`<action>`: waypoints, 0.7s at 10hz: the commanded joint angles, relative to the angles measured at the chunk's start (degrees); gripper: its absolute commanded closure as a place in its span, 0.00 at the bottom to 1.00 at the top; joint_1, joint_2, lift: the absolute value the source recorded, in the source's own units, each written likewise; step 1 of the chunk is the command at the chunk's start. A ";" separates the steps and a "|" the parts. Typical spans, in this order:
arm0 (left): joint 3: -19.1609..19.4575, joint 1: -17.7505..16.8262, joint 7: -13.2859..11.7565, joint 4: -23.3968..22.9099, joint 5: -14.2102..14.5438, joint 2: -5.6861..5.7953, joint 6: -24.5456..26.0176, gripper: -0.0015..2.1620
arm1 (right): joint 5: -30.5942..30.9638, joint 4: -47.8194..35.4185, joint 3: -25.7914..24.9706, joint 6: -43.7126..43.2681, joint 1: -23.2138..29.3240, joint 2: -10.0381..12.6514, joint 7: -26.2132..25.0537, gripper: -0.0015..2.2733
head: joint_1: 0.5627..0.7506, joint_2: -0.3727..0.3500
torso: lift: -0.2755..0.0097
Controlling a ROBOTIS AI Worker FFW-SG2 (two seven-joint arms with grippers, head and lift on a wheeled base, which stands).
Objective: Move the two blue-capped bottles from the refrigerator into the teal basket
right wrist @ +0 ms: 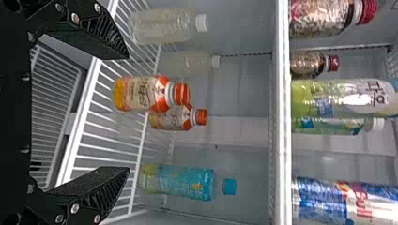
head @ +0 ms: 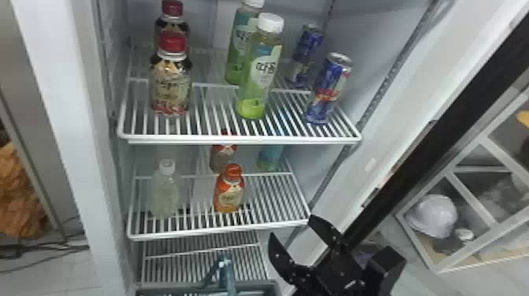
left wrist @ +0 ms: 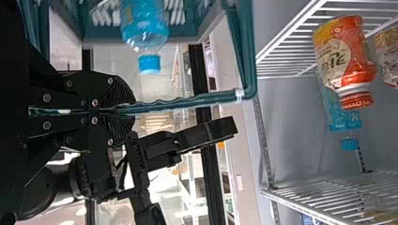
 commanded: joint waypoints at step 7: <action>-0.05 -0.14 0.00 0.00 0.00 -0.17 -0.14 0.51 | 0.12 16.62 1.75 -10.83 -13.46 1.19 -2.11 0.08 | 0.70 0.03 | 0.49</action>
